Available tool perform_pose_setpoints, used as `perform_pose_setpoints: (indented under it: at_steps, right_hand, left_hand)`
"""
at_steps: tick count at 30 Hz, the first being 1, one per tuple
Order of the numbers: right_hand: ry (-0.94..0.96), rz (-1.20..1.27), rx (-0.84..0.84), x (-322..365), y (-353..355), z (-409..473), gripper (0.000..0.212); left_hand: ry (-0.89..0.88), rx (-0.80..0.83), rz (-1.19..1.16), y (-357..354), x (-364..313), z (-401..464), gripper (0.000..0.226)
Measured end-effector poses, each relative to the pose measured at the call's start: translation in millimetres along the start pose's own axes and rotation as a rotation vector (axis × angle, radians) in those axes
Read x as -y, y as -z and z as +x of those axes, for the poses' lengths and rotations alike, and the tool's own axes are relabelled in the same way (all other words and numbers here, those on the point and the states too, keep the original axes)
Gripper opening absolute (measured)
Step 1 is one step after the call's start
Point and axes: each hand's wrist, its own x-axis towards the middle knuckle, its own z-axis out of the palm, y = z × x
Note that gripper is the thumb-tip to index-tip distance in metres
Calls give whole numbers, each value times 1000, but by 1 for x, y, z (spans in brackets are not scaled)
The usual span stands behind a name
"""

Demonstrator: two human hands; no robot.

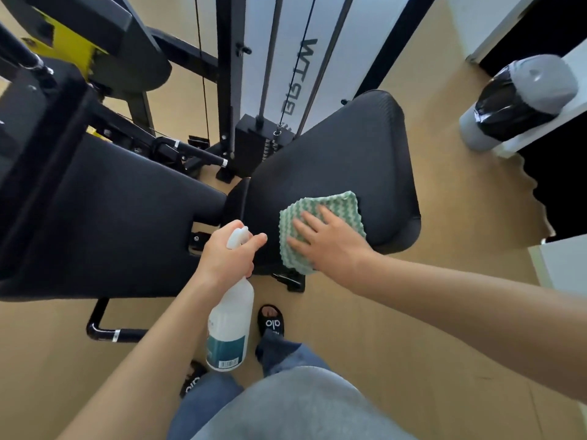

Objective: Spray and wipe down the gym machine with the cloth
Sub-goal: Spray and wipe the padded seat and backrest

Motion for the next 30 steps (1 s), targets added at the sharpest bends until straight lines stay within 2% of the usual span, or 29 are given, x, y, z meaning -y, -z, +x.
perform_pose_setpoints:
  at_steps: [4,6,10,15,18,21,23,27,30]
  right_hand:
    - [-78,-4,-232,-45,-17,-69,76]
    - [-89,-27,-287,-57,-20,-85,76]
    - [-55,-16,-151,-52,-12,-67,77]
    - [85,-6,58,-17,0,1,74]
    - [202,148,105,-11,1,44,76]
    - [323,299,84,-41,3,77,84]
    - [292,317,93,-82,4,101,80]
    - [104,281,87,-174,1,137,61]
    - [-44,339,77,-212,3,134,51]
  left_hand:
    - [-45,46,34,-7,-12,-3,29]
    - [-71,61,38,-9,-19,-4,29]
    - [-80,16,47,-7,-31,0,31]
    - [-40,-43,11,-5,-36,11,35]
    - [-1,-81,4,-4,-37,18,37]
    - [46,-134,-29,-6,-36,25,38]
    - [66,-168,-31,-9,-36,30,37]
    - [85,-216,-42,-16,-40,44,33]
    - [69,-220,-31,-24,-50,56,30]
